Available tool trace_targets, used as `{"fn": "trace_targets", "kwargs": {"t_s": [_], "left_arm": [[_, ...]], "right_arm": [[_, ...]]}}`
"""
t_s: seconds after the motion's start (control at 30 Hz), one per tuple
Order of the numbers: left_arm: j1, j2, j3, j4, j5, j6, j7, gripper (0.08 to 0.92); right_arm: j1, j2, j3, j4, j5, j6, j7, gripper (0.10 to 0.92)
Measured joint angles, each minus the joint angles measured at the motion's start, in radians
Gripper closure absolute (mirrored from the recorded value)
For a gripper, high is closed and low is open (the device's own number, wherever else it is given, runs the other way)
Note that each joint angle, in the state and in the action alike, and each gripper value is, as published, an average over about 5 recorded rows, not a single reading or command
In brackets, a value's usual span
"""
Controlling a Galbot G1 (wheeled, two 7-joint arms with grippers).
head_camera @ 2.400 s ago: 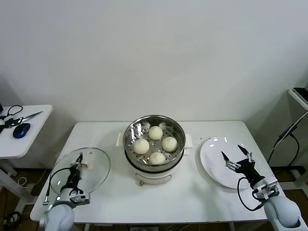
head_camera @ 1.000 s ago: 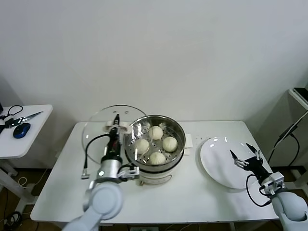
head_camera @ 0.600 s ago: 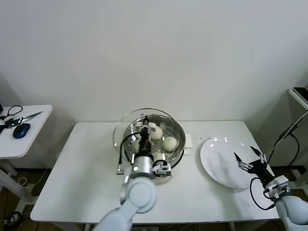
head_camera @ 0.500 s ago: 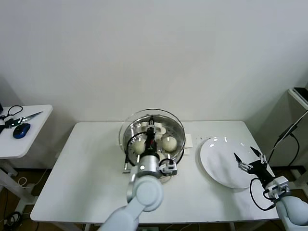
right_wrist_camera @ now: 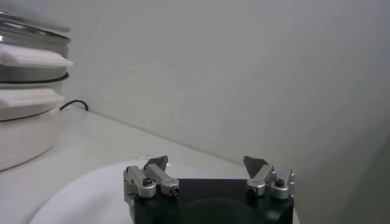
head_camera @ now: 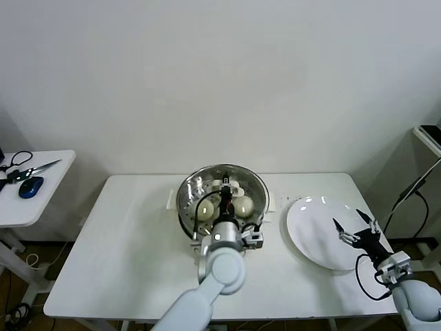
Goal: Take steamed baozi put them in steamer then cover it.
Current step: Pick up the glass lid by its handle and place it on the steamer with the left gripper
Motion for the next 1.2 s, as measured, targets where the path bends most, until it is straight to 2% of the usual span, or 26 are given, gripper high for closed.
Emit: {"fn": "trace_targets", "kwargs": {"t_s": [1.2], "left_arm": [[-0.006, -0.006, -0.04, 0.059, -0.059, -0.001, -0.05, 0.85]], "right_arm": [[0.013, 0.015, 0.004, -0.025, -0.041, 0.017, -0.023, 0.203]]}}
